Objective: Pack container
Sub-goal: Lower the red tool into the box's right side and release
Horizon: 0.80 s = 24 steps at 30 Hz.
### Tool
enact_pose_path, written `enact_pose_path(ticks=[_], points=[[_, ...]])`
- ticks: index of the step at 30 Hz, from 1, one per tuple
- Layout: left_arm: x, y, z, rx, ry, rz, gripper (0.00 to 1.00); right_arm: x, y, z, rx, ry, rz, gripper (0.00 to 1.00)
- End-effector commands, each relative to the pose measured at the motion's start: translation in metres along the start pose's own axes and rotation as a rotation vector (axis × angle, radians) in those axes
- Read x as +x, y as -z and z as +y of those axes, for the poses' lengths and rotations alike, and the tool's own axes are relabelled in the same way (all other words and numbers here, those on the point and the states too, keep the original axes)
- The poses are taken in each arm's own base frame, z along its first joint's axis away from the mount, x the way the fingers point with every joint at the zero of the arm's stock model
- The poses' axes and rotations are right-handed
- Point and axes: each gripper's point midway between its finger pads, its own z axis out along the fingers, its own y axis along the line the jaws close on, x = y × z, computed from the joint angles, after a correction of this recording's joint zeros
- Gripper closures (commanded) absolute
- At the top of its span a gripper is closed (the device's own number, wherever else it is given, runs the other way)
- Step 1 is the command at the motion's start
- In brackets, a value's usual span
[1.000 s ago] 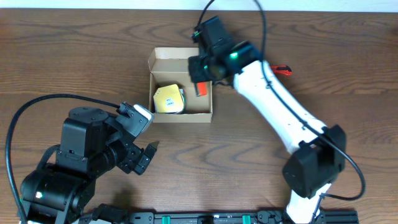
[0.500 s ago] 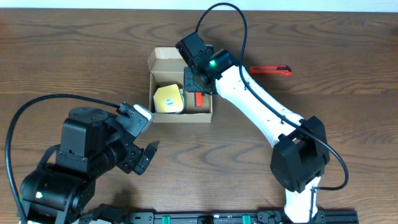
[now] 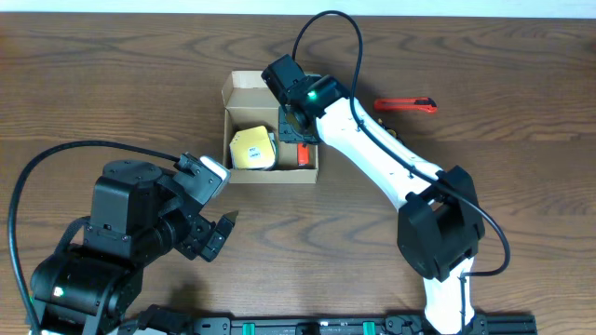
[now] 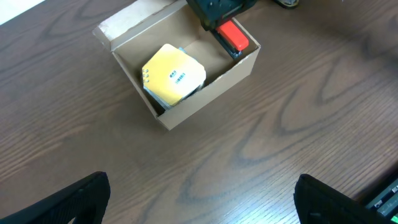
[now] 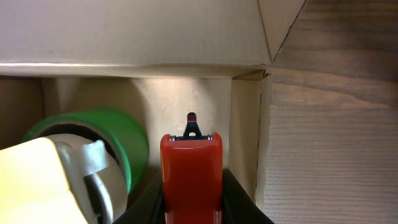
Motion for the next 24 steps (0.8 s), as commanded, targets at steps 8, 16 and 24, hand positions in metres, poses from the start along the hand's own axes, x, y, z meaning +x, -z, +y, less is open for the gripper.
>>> enact_pose_path(ticks=[8, 16, 24], points=[[-0.003, 0.004, 0.001, -0.009, -0.011, -0.012, 0.05, 0.002, -0.016, -0.006, 0.064, -0.019, -0.003, 0.96], [-0.003, 0.004, 0.001, -0.009, -0.01, -0.012, 0.05, 0.0, -0.014, -0.001, 0.036, -0.013, -0.001, 0.53], [-0.003, 0.004, 0.001, -0.009, -0.011, -0.012, 0.05, -0.026, 0.049, 0.019, -0.103, 0.017, -0.031, 0.52]])
